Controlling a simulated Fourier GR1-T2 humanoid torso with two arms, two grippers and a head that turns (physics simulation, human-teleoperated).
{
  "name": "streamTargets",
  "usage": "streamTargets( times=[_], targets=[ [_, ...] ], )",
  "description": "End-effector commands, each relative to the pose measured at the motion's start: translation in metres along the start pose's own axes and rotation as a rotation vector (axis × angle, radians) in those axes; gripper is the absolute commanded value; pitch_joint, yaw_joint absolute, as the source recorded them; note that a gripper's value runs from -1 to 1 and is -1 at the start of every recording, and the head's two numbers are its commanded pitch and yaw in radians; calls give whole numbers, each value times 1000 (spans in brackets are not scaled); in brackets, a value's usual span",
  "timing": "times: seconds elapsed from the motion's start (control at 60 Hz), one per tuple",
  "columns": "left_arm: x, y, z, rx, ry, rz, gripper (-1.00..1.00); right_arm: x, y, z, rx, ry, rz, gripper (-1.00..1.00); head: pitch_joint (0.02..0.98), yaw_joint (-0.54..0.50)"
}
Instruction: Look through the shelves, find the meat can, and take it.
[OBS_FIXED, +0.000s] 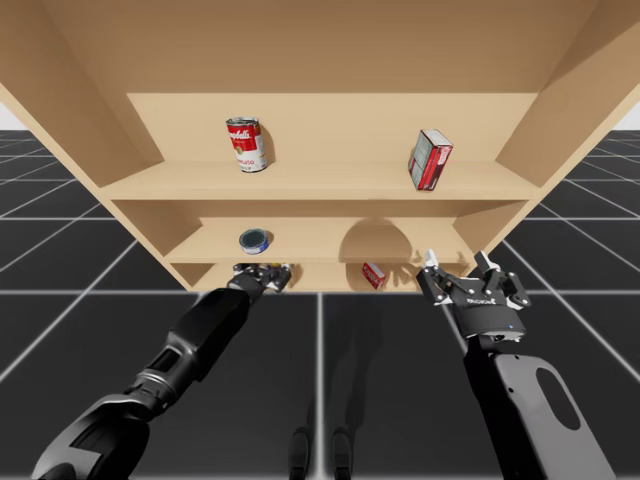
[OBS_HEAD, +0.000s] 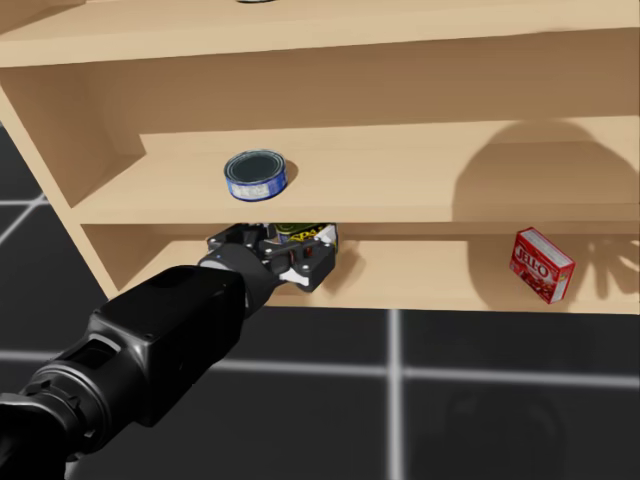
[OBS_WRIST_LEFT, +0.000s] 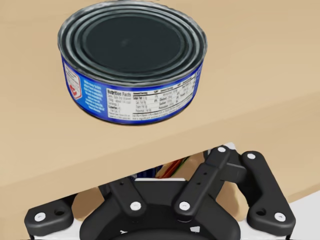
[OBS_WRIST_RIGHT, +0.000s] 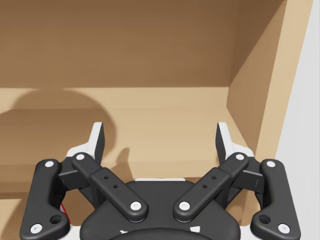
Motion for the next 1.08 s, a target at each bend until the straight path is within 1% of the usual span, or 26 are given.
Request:
streamTargets(
  times=[0.017, 0.05, 0.1, 0.133, 0.167, 0.25, 0.3, 0.417, 0.567, 0.667, 0.733, 0.833, 0.917, 1.0, 1.05, 1.083],
  targets=[
    [-6, -1, -5, -1, 9, 0, 845, 0, 0, 0, -1, 1, -1, -1000, 722, 151],
    [-6, 0, -4, -2, 10, 3, 898, 0, -1, 0, 0, 1, -1, -1000, 722, 151],
    [-5, 1, -3, -4, 6, 3, 849, 0, 0, 0, -1, 0, 1, -1000, 721, 151],
    [-4, 1, -3, -4, 5, 6, 857, 0, 0, 0, -1, 1, 1, -1000, 721, 152],
    [-2, 2, -1, -6, 2, 7, 909, 0, 0, 0, -2, 0, 1, -1000, 720, 151],
    [1, 1, 5, -13, -8, 7, 947, 0, 0, 0, -4, 2, -1, -1000, 720, 151],
    [4, 0, 13, -23, -19, 3, 1000, 0, 0, 0, -6, 3, -1, -1000, 719, 152],
    [9, -2, 29, -33, -34, -10, 1000, 1, 0, 1, -5, 2, 0, -1000, 718, 152],
    [10, -1, 51, -40, -44, 4, 1000, 0, 0, 0, -5, 0, -1, -1000, 715, 154],
    [10, -1, 65, -35, -52, 2, 1000, 0, 0, 0, -6, 0, -1, -1000, 716, 155],
    [9, 0, 79, -33, -53, 12, 1000, 0, 1, 0, -6, 1, -1, -1000, 717, 156],
    [8, 0, 103, -31, -52, 5, 1000, 0, 1, 0, -6, 1, -2, -1000, 716, 157],
    [7, -2, 127, -35, -49, -16, 1000, 0, 0, 0, -7, 1, -3, -1000, 714, 157],
    [6, -3, 148, -33, -40, -24, 1000, 0, 0, 0, -4, 2, -6, -1000, 710, 160],
    [5, -3, 160, -35, -36, -19, 1000, 0, 0, 0, 4, -1, -2, -1000, 708, 161],
    [5, -3, 171, -24, -39, -7, 1000, 0, 0, 0, 8, 3, -8, -1000, 706, 163]
  ],
)
